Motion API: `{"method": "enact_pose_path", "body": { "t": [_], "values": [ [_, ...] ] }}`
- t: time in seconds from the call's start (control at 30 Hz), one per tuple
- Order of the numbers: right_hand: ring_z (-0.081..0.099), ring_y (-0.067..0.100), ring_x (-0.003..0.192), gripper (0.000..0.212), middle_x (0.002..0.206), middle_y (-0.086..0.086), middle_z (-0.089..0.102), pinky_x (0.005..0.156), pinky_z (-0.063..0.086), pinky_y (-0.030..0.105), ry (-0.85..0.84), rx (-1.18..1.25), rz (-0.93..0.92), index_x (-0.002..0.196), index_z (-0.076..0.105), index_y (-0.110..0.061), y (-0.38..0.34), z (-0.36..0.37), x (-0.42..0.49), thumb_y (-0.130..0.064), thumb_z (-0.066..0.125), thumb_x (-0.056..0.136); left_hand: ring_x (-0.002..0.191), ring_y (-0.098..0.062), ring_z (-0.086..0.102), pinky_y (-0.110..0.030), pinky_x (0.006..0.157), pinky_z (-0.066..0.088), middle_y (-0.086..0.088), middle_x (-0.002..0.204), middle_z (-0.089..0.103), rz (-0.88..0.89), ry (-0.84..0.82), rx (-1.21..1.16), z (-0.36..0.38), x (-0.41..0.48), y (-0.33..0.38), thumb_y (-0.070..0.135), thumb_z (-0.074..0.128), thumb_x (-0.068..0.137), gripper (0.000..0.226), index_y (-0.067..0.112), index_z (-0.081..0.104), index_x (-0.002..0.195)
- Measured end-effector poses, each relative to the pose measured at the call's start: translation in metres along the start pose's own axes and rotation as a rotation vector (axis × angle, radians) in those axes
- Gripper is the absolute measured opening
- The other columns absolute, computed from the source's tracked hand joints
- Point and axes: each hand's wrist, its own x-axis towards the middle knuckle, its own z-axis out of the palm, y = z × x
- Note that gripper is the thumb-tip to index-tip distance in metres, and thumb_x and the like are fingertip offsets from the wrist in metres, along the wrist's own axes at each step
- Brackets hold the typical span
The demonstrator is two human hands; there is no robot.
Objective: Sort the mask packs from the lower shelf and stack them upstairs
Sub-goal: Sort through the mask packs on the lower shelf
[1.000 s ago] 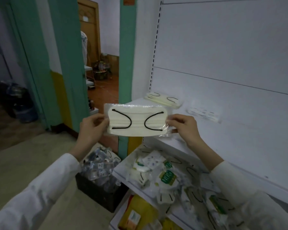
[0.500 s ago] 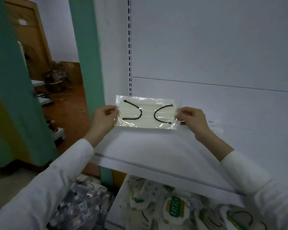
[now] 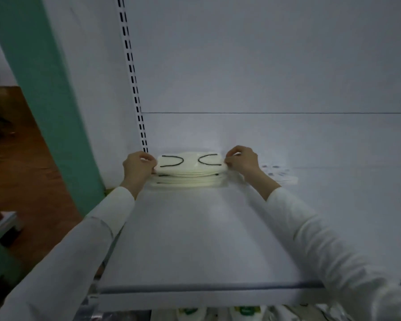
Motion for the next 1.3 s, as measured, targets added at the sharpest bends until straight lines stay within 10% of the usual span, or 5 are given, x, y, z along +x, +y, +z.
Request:
{"method": "enact_pose_path", "body": {
  "t": [0.53, 1.0, 1.3],
  "values": [
    [0.061, 0.021, 0.091, 0.015, 0.084, 0.001, 0.066, 0.081, 0.051, 0.031, -0.001, -0.175, -0.047, 0.093, 0.069, -0.017, -0.002, 0.019, -0.008, -0.018, 0.055, 0.086, 0.098, -0.030, 0.062, -0.030, 0.087, 0.049, -0.014, 0.105, 0.068, 0.002, -0.095, 0.118, -0.011, 0.013, -0.014, 0.018, 0.059, 0.089, 0.019, 0.008, 0.070, 0.101],
    [0.052, 0.034, 0.111, 0.034, 0.122, 0.005, 0.063, 0.088, 0.040, 0.039, 0.071, -0.664, -0.671, 0.118, 0.062, -0.011, -0.009, -0.010, -0.067, -0.014, 0.050, 0.086, 0.090, -0.029, 0.056, -0.039, 0.077, 0.047, -0.013, 0.095, 0.062, 0.736, -0.129, 0.405, -0.035, -0.036, 0.001, 0.011, 0.058, 0.087, 0.015, 0.006, 0.065, 0.100],
    [0.053, 0.026, 0.110, 0.036, 0.125, 0.005, 0.059, 0.088, 0.040, 0.034, -0.038, -0.610, -0.718, 0.126, 0.054, -0.013, 0.010, -0.055, -0.157, -0.024, 0.054, 0.091, 0.091, -0.023, 0.058, -0.039, 0.081, 0.048, -0.006, 0.098, 0.064, 0.811, -0.330, 0.415, -0.023, -0.141, 0.012, 0.015, 0.056, 0.088, 0.016, 0.010, 0.064, 0.101]
  ]
}}
